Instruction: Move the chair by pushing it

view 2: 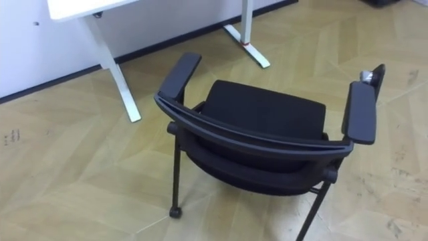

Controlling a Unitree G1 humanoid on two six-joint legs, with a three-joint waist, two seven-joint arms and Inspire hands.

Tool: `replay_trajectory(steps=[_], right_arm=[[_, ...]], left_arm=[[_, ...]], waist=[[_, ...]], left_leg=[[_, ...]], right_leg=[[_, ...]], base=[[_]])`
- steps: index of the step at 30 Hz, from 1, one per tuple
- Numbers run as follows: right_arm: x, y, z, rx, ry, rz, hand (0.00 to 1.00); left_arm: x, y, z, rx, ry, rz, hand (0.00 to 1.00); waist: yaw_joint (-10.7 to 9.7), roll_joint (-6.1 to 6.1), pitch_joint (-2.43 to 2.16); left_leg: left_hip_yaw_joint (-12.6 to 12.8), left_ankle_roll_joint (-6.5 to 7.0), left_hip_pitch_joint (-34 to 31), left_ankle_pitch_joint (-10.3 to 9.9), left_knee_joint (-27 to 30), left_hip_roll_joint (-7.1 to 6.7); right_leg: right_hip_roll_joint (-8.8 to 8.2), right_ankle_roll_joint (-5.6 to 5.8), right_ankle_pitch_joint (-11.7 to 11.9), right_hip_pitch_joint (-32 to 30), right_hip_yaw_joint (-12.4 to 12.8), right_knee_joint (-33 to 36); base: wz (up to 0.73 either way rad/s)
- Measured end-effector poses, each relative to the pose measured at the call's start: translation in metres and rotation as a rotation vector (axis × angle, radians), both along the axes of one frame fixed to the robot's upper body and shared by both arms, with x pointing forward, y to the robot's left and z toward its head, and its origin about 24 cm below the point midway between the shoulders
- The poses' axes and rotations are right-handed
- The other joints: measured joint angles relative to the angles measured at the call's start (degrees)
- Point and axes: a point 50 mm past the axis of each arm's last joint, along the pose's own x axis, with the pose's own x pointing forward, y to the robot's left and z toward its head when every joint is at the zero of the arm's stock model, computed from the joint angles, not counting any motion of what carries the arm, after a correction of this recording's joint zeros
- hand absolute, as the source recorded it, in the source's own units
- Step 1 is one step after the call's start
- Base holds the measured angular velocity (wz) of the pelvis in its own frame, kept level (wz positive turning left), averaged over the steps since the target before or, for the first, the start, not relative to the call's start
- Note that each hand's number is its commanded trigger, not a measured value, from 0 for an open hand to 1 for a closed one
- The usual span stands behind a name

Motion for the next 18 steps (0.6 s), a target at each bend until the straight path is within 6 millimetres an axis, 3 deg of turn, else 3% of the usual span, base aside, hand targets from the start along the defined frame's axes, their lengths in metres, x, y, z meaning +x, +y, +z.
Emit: replay_trajectory(steps=[2,6,11,18], right_arm=[[-0.004,0.0,0.0,0.0,0.006,0.001,0.0],[-0.003,0.001,0.0,0.02,-0.001,0.013,0.0],[-0.005,0.004,-0.001,0.054,-0.002,0.055,0.0],[-0.003,0.007,-0.002,0.082,-0.011,0.094,0.0]], left_arm=[[0.014,-0.009,0.02,0.158,-0.016,-0.082,0.0],[0.026,-0.02,0.034,0.285,-0.016,-0.167,0.0],[0.042,-0.043,0.05,0.504,0.03,-0.323,0.0],[0.056,-0.073,0.054,0.725,0.098,-0.509,0.0]], waist=[[-0.4,-0.04,-0.08],[-1.7,0.58,0.19],[-2.9,0.46,0.32],[-4.6,0.55,0.25]], left_leg=[[0.1,0.0,0.1,0.0,0.0,-0.01],[0.1,0.0,0.1,0.0,0.0,-0.02],[0.4,-0.01,0.4,0.0,-0.3,0.02],[0.2,0.01,0.7,0.0,-0.6,-0.04]], right_leg=[[-0.01,0.0,0.0,-0.1,0.2,0.0],[-0.02,0.0,0.0,-0.4,0.4,0.0],[0.0,0.0,0.0,-0.4,0.8,-0.1],[0.0,0.0,0.0,-0.3,2.3,-0.2]], base=[[0.0],[-0.01],[-0.02],[-0.01]])
